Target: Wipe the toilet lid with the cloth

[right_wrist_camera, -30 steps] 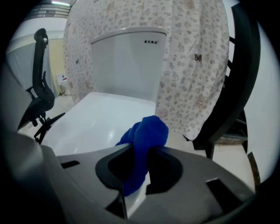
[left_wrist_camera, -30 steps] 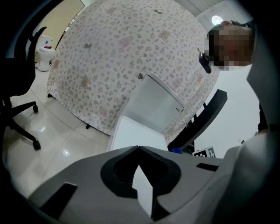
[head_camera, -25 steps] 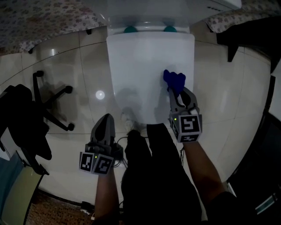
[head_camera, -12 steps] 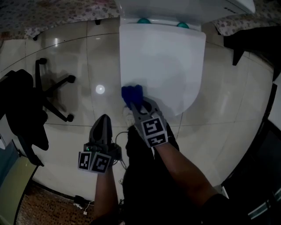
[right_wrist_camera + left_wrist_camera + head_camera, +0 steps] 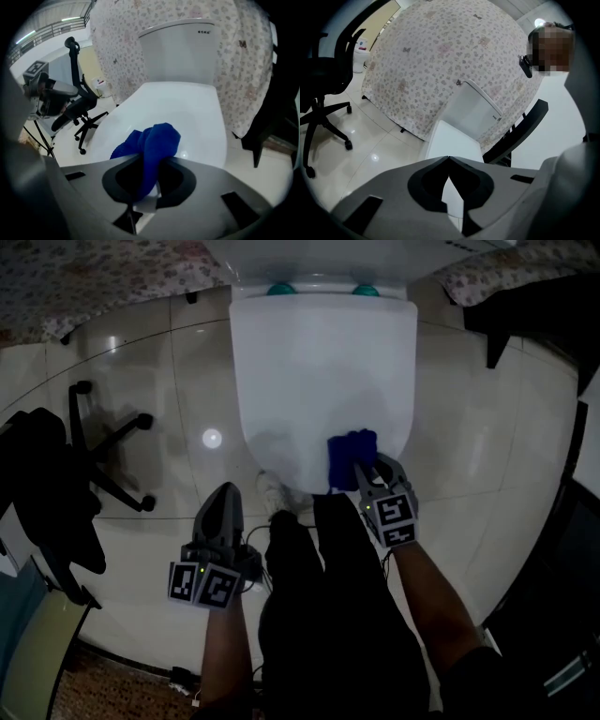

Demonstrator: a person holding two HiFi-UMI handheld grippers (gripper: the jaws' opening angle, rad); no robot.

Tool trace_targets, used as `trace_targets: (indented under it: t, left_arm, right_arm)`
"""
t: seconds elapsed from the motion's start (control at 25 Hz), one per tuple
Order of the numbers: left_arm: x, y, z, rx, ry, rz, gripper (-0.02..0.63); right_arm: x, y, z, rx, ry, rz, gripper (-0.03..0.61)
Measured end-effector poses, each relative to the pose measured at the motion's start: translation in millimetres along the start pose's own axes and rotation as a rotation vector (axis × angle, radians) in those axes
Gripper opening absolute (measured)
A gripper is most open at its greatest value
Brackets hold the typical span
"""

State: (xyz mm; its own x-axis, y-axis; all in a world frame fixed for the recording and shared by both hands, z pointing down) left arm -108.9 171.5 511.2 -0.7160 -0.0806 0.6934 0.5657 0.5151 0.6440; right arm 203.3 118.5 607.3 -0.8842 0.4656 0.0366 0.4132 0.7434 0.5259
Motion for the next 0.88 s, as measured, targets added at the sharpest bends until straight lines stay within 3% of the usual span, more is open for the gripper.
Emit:
trace_targets:
  t: [0.4,0.64,0.8,0.88]
  left_arm:
    - [0.0,-19.8,-5.9,0.09,0.068,-0.085,-0.006]
    - [6.4,-35.3,13.1,0.111,0.085,-0.115,-0.006]
    - [-1.0,-61.1,41.8,0.11,0.107,-0.138,-0.006]
    - [-9.0,-83.8,57.6,0.104,0.134,-0.164,-0.006]
  right_arm:
    - [-71.9,21.0,14.9,-0.027,0.229,0.091,0.068]
    - [-76.2,22.8,15.3,0.042,0.306,0.036,0.067]
    - [-71.4,34.1,62.3,0.085,0.357,0.035,0.066]
    - [-75.4,45.5,102.8,0.063,0.405,-0.021,0.066]
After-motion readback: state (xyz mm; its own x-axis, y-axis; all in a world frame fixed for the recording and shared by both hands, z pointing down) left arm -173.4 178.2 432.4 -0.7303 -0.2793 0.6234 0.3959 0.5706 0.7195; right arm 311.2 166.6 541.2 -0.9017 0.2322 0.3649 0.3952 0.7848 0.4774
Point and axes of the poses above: the fingertips, and each gripper's own axes: z backward along the fingers, x to its left, y out of its underside, the point moved 9 cm from there along z, backward along the fingers, and after that the axes turned 13 degrees about y, right-handed, at the moved point
